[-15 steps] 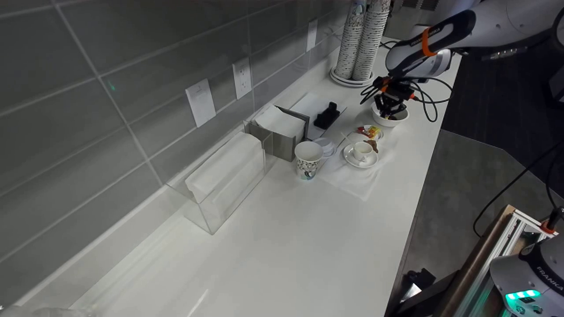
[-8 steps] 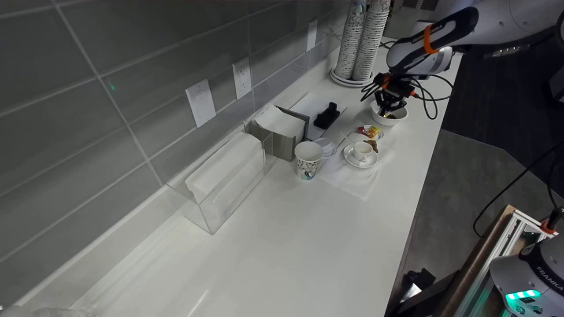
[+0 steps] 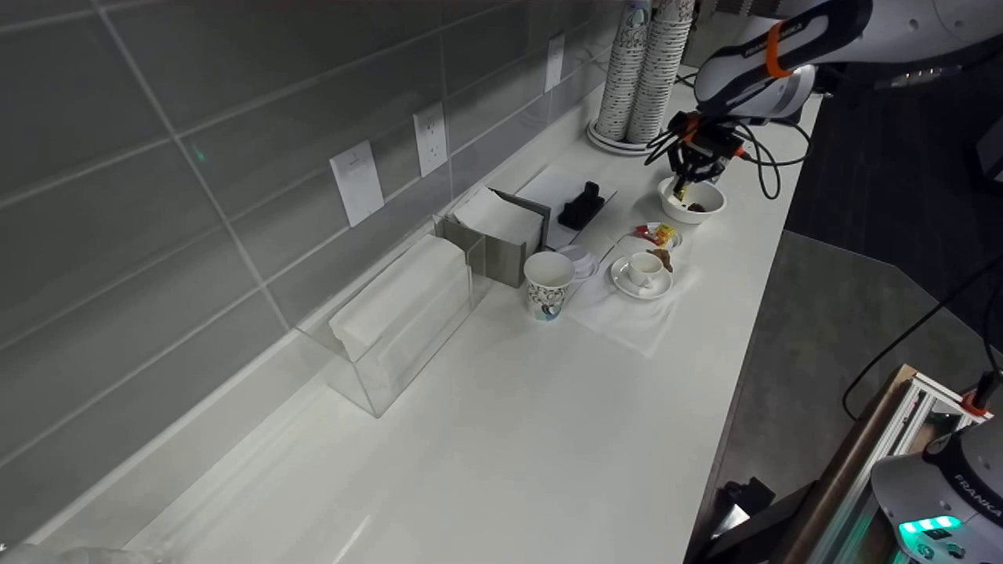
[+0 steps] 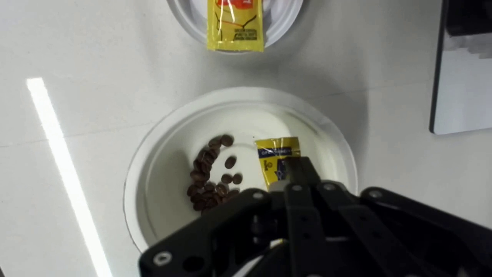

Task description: Remove the sauce packets from the bowl, then place them on the counter

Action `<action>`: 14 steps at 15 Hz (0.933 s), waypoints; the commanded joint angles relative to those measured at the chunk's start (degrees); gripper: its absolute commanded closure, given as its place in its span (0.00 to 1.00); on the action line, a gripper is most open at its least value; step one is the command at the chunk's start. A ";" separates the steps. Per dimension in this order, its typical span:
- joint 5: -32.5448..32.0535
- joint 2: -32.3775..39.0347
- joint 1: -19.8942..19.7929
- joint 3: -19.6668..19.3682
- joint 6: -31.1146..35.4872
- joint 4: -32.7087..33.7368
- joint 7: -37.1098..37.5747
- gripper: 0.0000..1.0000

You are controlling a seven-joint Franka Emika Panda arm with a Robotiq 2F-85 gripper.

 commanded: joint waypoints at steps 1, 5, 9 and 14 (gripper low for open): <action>4.59 -2.21 -2.49 2.73 0.03 -1.82 -6.20 1.00; 9.94 -2.74 -4.54 4.38 -1.87 -2.03 -12.64 1.00; 14.79 -3.69 -6.21 5.09 -4.02 -2.76 -20.25 1.00; 14.38 -7.40 -5.30 4.28 -5.71 -5.44 -24.71 1.00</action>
